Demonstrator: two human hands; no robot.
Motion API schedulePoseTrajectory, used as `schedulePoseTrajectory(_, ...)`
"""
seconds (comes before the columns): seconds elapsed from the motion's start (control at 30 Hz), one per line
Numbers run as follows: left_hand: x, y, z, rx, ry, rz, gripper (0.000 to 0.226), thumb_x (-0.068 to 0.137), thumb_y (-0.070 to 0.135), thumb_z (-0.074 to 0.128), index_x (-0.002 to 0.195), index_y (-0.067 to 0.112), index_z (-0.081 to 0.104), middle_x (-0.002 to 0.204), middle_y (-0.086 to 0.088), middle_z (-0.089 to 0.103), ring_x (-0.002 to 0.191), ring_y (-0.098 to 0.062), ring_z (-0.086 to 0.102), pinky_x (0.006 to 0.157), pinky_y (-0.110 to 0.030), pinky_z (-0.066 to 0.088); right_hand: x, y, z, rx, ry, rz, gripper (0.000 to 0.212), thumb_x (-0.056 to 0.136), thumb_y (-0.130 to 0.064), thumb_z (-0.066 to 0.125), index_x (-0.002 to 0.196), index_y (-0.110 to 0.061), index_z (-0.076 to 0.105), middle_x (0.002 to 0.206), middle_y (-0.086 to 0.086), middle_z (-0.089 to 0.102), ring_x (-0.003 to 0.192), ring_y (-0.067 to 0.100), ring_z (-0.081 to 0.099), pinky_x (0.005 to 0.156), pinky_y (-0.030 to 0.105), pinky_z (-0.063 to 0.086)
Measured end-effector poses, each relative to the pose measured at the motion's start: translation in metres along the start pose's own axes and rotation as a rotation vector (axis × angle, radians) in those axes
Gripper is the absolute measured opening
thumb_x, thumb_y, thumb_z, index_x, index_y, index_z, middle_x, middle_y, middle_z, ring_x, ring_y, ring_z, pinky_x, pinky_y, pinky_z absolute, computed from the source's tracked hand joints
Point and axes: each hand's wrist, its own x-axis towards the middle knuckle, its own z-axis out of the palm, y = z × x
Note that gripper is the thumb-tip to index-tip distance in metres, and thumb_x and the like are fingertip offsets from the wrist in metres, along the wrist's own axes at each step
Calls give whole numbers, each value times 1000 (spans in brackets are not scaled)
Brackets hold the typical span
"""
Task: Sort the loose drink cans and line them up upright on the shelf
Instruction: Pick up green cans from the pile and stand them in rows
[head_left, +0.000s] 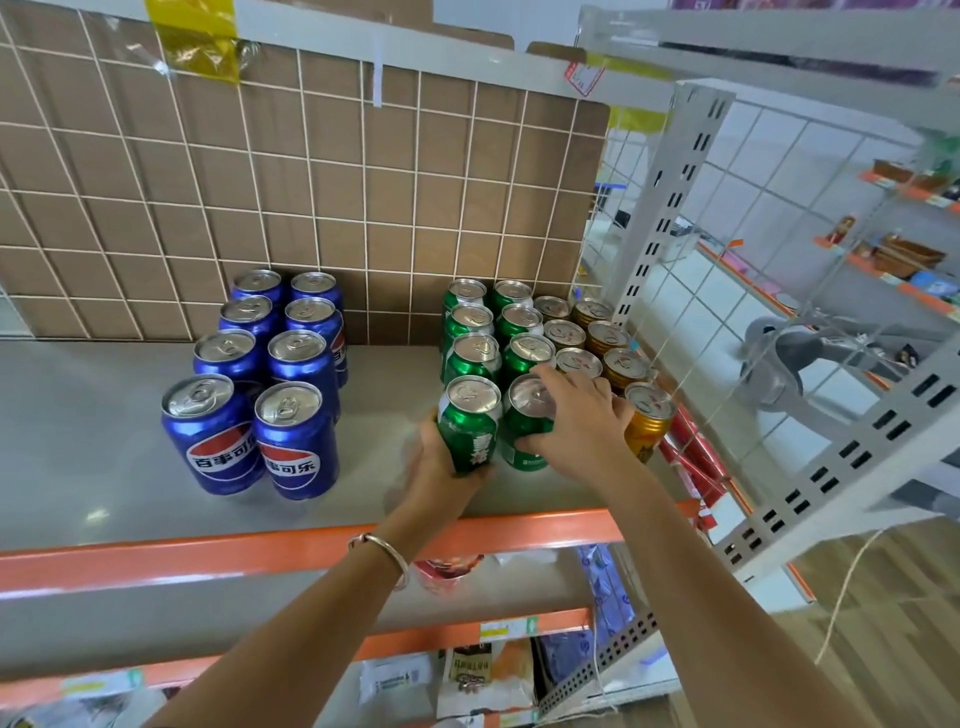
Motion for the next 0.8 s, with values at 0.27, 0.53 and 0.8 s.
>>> schedulePoseTrajectory(0.27,12,-10,10,84,-34,-33,79,70,16,80,132,10,30,126,-8,44,116,-21,47,99,-43,45,12,18,-2,117,-53,4,87,72,-49,74,143,-39,25,145,-3,43,135,28,28,109,56,20)
schedulePoseTrajectory(0.53,17,-19,9,-23,-100,-54,89,68,11,78,137,27,24,122,11,52,122,-14,49,103,-40,44,13,19,8,42,-69,41,96,78,-49,69,147,-40,3,157,-3,19,142,31,14,112,62,8)
schedulePoseTrajectory(0.8,11,-10,6,-72,-134,-3,95,71,8,73,135,51,17,133,16,47,128,-4,43,104,-29,40,-8,9,22,-52,131,18,97,83,-46,63,149,-34,-6,157,-1,-14,145,28,-6,114,55,3)
